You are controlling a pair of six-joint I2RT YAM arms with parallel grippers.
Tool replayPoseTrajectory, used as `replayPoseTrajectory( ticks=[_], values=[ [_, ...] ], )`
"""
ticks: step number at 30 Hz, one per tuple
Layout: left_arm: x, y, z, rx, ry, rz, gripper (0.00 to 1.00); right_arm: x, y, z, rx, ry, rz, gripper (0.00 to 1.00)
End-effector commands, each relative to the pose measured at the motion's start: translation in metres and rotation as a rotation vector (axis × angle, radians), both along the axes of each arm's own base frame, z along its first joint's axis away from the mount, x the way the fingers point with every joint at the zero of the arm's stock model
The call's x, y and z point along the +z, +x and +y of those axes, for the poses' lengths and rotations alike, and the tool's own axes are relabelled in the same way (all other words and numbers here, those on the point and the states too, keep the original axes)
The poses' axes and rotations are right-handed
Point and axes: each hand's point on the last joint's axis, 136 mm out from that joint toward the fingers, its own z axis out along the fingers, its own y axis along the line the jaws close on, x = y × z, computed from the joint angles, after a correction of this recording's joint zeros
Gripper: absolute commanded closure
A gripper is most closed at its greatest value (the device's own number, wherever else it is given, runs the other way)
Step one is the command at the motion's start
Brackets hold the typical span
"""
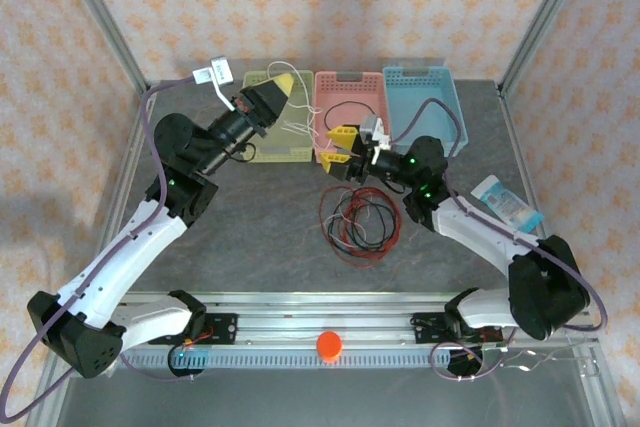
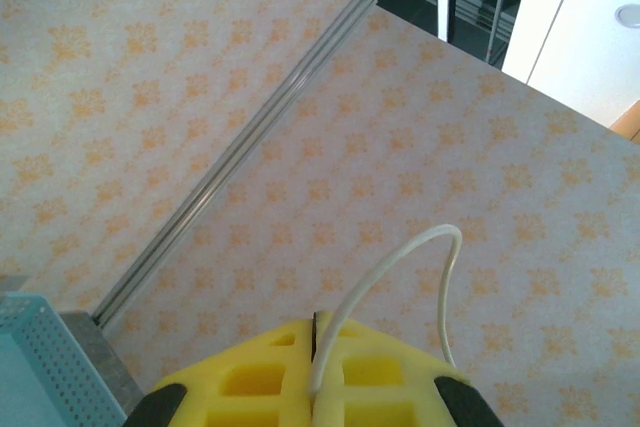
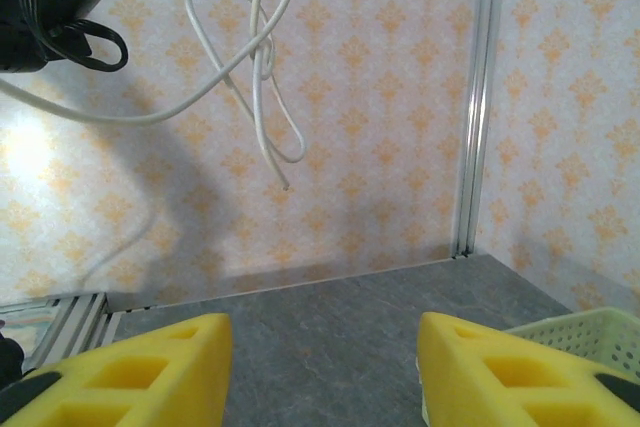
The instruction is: Untangle the cables
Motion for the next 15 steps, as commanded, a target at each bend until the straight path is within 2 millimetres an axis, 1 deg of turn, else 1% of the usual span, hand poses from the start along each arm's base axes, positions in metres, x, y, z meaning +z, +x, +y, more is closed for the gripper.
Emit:
replayPoseTrajectory(
  ticks=[1, 9, 15],
  values=[
    [0.03, -0.015, 0.006, -0.026, -0.049, -0.084, 1.0, 0.037, -0.013, 0.003, 0.064, 0.075, -0.112, 0.48],
    [0.029, -0.015, 0.005, -0.031, -0.053, -0.083, 1.0, 0.045, -0.015, 0.011, 0.088, 0.093, -0.121, 0.51],
    [0.029, -0.014, 0.005, -0.032, -0.054, -0.083, 1.0, 0.047, -0.017, 0.013, 0.102, 0.102, -0.122, 0.57]
  ],
)
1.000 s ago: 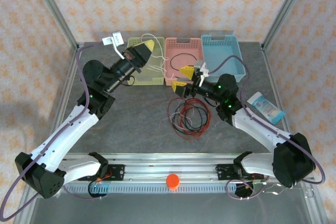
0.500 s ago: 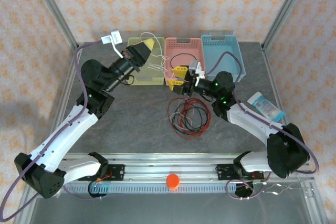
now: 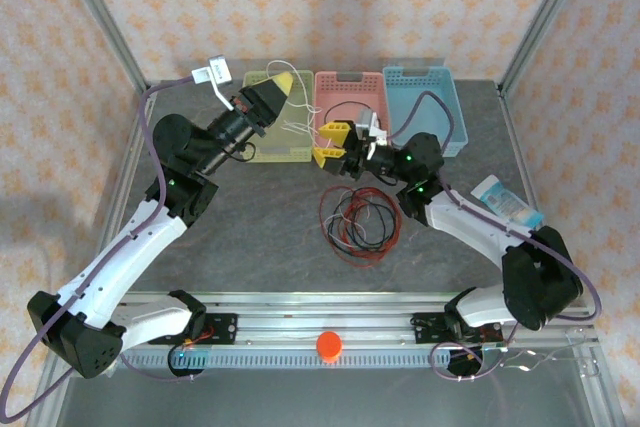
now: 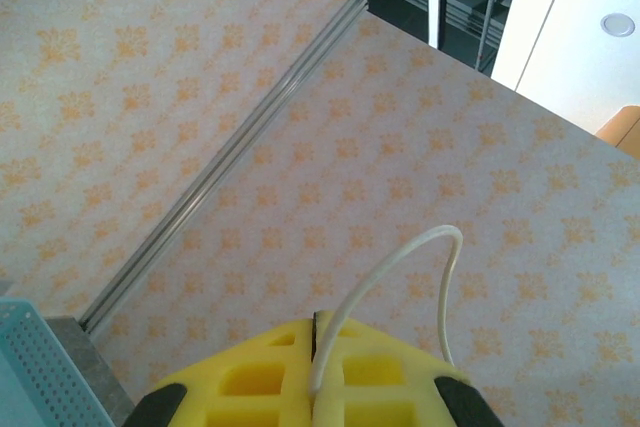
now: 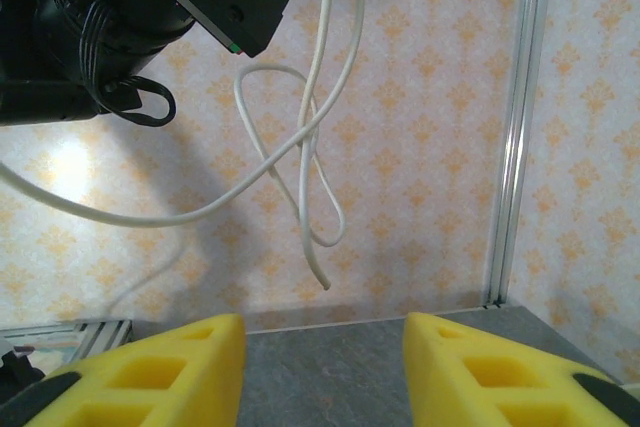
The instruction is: Untangle the cables
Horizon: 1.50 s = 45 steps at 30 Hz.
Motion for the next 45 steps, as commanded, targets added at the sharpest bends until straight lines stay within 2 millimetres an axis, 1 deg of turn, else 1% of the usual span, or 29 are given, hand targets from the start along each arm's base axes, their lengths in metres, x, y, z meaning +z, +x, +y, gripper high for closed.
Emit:
replayPoseTrajectory(
  ticks=[1, 22, 32, 39, 45],
  values=[
    [0.024, -0.012, 0.005, -0.025, -0.036, -0.073, 1.0, 0.027, -0.01, -0.001, 0.028, 0.053, -0.079, 0.57],
    [0.019, -0.012, 0.003, -0.045, -0.053, -0.065, 1.0, 0.046, -0.019, -0.001, 0.044, 0.086, -0.103, 0.6],
    [0.017, -0.012, 0.003, -0.045, -0.051, -0.064, 1.0, 0.051, -0.021, -0.002, 0.041, 0.097, -0.109, 0.7],
    [0.014, -0.01, 0.001, -0.046, -0.05, -0.058, 1.0, 0.052, -0.022, -0.004, 0.036, 0.099, -0.109, 0.83],
    [0.017, -0.012, 0.003, -0.043, -0.054, -0.064, 1.0, 0.046, -0.017, -0.006, -0.004, 0.089, -0.093, 0.94]
  ],
)
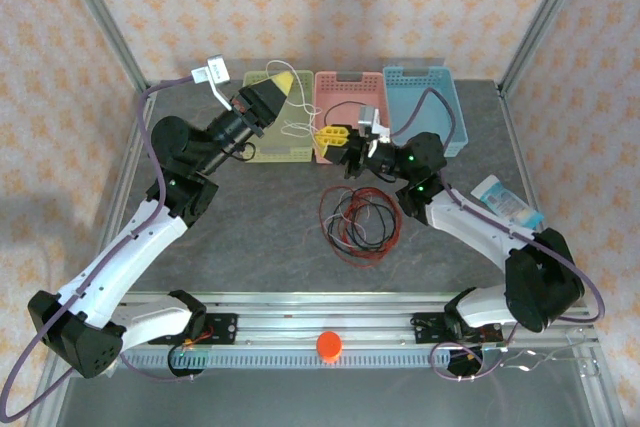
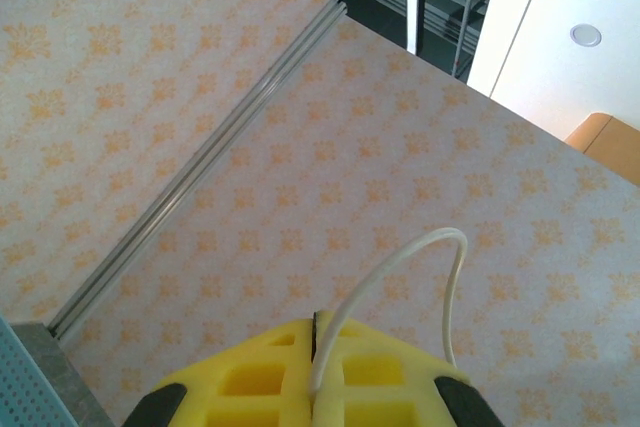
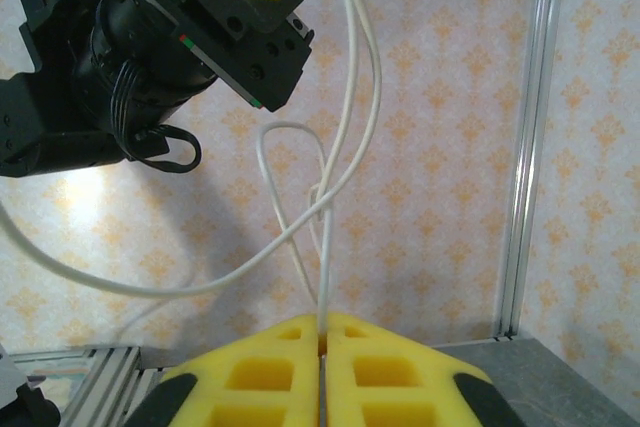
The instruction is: Untangle the cables
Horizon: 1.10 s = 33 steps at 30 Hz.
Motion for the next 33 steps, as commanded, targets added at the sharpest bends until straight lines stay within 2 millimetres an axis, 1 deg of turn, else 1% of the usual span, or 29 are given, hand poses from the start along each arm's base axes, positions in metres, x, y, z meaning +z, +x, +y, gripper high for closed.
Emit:
replayPoseTrajectory(
  ticks=[1, 5, 11, 14, 18, 20, 22, 27, 30, 33],
  values=[
    [0.011, -0.008, 0.005, -0.005, -0.021, -0.055, 1.0, 0.02, -0.006, -0.007, -0.037, 0.04, -0.059, 0.96],
    [0.015, -0.01, 0.007, 0.005, -0.018, -0.061, 1.0, 0.005, 0.004, -0.009, -0.096, 0.009, -0.012, 1.0],
    [0.022, -0.015, 0.015, 0.052, 0.004, -0.078, 1.0, -0.035, 0.025, -0.021, -0.255, -0.057, 0.095, 1.0],
    [0.024, -0.015, 0.022, 0.109, 0.031, -0.081, 1.0, -0.05, 0.032, -0.032, -0.333, -0.081, 0.129, 1.0],
    [0.023, -0.011, 0.041, 0.236, 0.072, -0.064, 1.0, -0.069, 0.038, -0.046, -0.418, -0.117, 0.173, 1.0],
    [0.022, -0.009, 0.053, 0.314, 0.092, -0.048, 1.0, -0.07, 0.038, -0.056, -0.457, -0.119, 0.181, 1.0],
    [0.02, -0.007, 0.066, 0.39, 0.11, -0.028, 1.0, -0.076, 0.041, -0.065, -0.499, -0.126, 0.199, 1.0],
    [0.015, -0.006, 0.097, 0.561, 0.152, 0.014, 1.0, -0.096, 0.058, -0.094, -0.645, -0.163, 0.281, 1.0],
    [0.013, -0.008, 0.107, 0.615, 0.172, 0.024, 1.0, -0.108, 0.073, -0.118, -0.759, -0.165, 0.358, 1.0],
    [0.011, -0.008, 0.111, 0.637, 0.192, 0.029, 1.0, -0.118, 0.084, -0.14, -0.859, -0.162, 0.428, 1.0]
  ],
)
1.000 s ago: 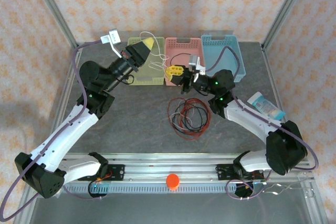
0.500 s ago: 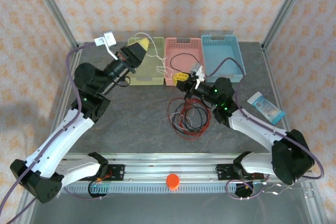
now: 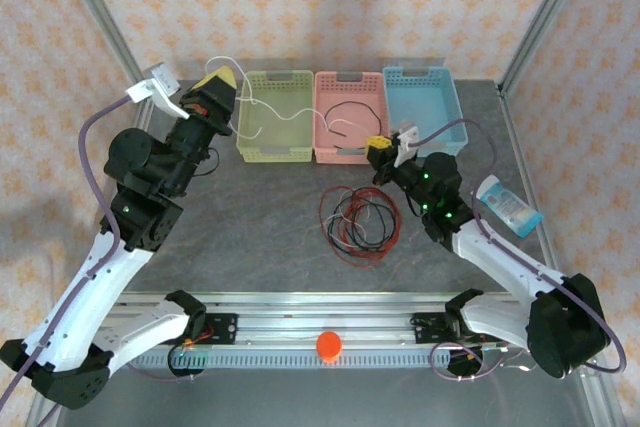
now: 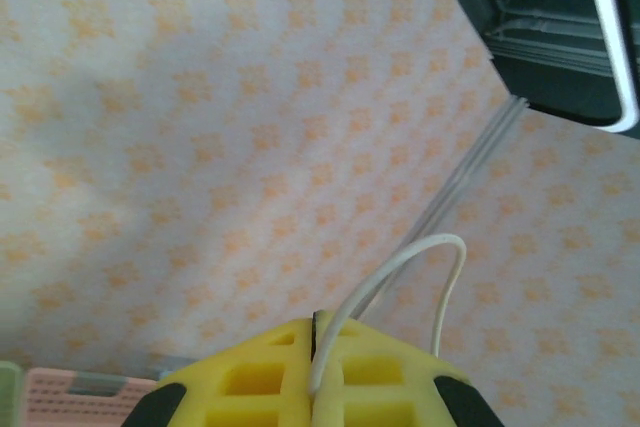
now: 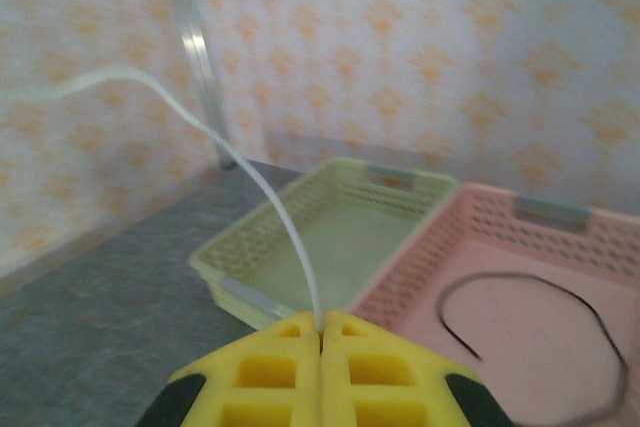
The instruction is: Untangle the cables
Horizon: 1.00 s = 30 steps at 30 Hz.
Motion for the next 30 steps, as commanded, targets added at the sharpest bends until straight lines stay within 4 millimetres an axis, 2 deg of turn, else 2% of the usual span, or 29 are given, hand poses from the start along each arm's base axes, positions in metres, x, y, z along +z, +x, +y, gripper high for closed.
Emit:
replayPoseTrajectory(
  ticks=[1, 5, 8, 10, 13, 16, 19, 23, 30],
  values=[
    [0.005, -0.003, 0.018, 0.094, 0.038, 0.002, 1.0, -0.017, 0.014, -0.033, -0.173, 0.005, 0.088, 1.0],
    [-0.002, 0.0, 0.022, 0.127, 0.056, 0.025, 1.0, -0.028, 0.024, -0.059, -0.301, 0.015, 0.15, 1.0],
    [-0.011, 0.01, 0.02, 0.143, 0.086, 0.066, 1.0, -0.036, 0.031, -0.078, -0.389, 0.01, 0.196, 1.0],
    [-0.021, 0.023, 0.01, 0.118, 0.124, 0.104, 1.0, -0.038, 0.033, -0.084, -0.418, -0.015, 0.216, 1.0],
    [-0.045, 0.053, -0.016, 0.045, 0.188, 0.192, 1.0, -0.034, 0.038, -0.083, -0.415, -0.05, 0.241, 1.0],
    [-0.076, 0.087, -0.037, 0.005, 0.244, 0.291, 1.0, -0.028, 0.046, -0.074, -0.381, -0.077, 0.292, 1.0],
    [-0.101, 0.119, -0.04, 0.007, 0.261, 0.356, 1.0, -0.023, 0.06, -0.061, -0.343, -0.065, 0.339, 1.0],
    [-0.134, 0.161, -0.028, 0.03, 0.255, 0.443, 1.0, -0.014, 0.084, -0.038, -0.281, 0.003, 0.385, 1.0],
    [-0.176, 0.218, 0.004, 0.102, 0.26, 0.526, 1.0, -0.012, 0.133, 0.007, -0.236, 0.107, 0.4, 1.0]
  ],
)
